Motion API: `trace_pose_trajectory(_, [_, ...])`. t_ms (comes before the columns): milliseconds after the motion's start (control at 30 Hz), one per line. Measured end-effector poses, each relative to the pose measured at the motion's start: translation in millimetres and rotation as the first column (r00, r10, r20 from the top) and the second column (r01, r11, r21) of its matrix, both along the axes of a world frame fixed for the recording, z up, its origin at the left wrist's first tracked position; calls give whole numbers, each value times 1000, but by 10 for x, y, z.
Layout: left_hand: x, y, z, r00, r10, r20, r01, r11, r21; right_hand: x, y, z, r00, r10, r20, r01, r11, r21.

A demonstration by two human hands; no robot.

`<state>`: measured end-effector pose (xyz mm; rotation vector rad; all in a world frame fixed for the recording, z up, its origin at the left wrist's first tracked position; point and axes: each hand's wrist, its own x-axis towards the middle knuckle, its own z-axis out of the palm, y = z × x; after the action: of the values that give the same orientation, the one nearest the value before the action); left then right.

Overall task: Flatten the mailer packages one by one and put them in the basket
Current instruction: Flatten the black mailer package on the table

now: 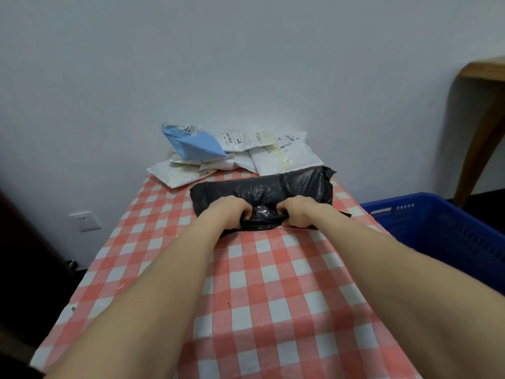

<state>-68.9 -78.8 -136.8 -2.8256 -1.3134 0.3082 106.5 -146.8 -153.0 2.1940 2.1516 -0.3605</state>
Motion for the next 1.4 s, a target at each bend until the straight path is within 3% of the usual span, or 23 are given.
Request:
trace_pose_trajectory(200, [20, -3, 112, 998, -50, -38, 50, 999, 5, 12, -14, 51, 999, 18, -33, -18, 1000, 15])
trace_pose_trajectory(333, [19, 22, 199, 998, 14, -65, -21, 994, -107, 61, -15, 169, 994, -3, -107, -9, 994, -112])
trace_pose_trajectory(400, [-3, 50, 273, 994, 105, 25, -98, 976, -193, 102, -5, 246, 975, -64, -214, 36, 990, -134])
trace_pose_trajectory(467, [-20, 65, 367, 981, 130, 148, -115, 988, -105, 126, 32, 314, 957, -62, -283, 71, 997, 19])
trace_pose_trajectory(567, [2, 86, 407, 975, 75, 208, -107, 983, 147, 102, 108, 374, 969, -60, -239, 110, 972, 206])
trace_pose_trajectory(800, [64, 193, 151, 993, 110, 34, -109, 994, -21, 16, 202, 180, 990, -116, -86, 116, 993, -8])
trace_pose_trajectory(1400, [192, 210, -13, 999, 36, 17, -37, 999, 38, 4, 283, 24, 995, -69, -77, 69, 998, -6])
